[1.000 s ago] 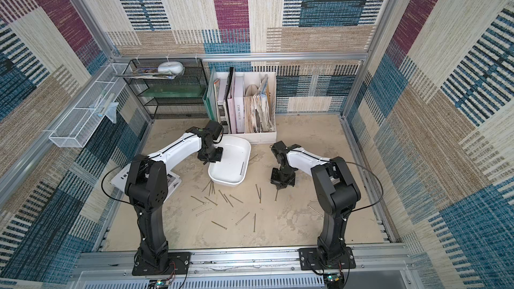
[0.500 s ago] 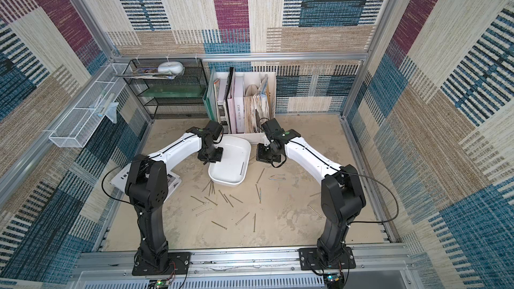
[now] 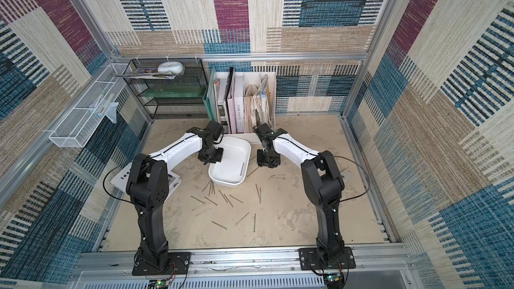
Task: Put the nails on the desktop into the storage box
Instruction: Pick up the nail from the center of the board.
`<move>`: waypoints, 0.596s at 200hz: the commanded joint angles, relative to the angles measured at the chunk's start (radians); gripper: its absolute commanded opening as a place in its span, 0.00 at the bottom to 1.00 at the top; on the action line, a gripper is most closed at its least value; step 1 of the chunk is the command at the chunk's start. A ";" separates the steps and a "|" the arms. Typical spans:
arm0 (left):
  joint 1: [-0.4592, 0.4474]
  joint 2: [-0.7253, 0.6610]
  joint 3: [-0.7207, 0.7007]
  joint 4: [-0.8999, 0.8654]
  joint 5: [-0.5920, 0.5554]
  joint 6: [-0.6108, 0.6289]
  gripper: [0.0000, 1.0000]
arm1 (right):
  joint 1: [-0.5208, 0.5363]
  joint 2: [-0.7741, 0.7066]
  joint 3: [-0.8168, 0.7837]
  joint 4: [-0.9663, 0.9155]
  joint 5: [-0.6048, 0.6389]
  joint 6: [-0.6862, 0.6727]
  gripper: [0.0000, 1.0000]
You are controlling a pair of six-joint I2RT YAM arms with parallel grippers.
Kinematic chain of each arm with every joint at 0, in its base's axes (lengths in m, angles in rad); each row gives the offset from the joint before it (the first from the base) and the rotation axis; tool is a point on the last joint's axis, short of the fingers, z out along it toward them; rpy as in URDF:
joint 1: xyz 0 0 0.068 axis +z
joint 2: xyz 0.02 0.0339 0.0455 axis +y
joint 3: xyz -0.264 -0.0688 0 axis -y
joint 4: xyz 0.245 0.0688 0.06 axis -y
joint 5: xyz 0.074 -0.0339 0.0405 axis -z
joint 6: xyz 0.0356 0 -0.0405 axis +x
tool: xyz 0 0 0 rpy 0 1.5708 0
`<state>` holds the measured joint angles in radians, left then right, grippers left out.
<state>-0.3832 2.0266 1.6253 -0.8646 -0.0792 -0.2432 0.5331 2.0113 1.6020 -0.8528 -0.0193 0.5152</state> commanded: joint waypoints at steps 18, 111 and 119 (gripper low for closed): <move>0.000 0.004 0.010 -0.005 0.012 0.008 0.00 | -0.028 -0.095 -0.105 -0.084 0.192 -0.091 0.42; 0.000 0.017 0.016 -0.007 0.042 0.005 0.00 | -0.260 -0.540 -0.672 -0.067 0.161 0.108 0.48; 0.000 0.017 0.015 -0.007 0.044 0.005 0.00 | -0.271 -0.552 -0.703 -0.061 0.161 0.116 0.49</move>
<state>-0.3832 2.0430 1.6310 -0.8669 -0.0532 -0.2363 0.2863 1.4960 0.9798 -0.8886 0.1410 0.5800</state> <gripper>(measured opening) 0.096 0.483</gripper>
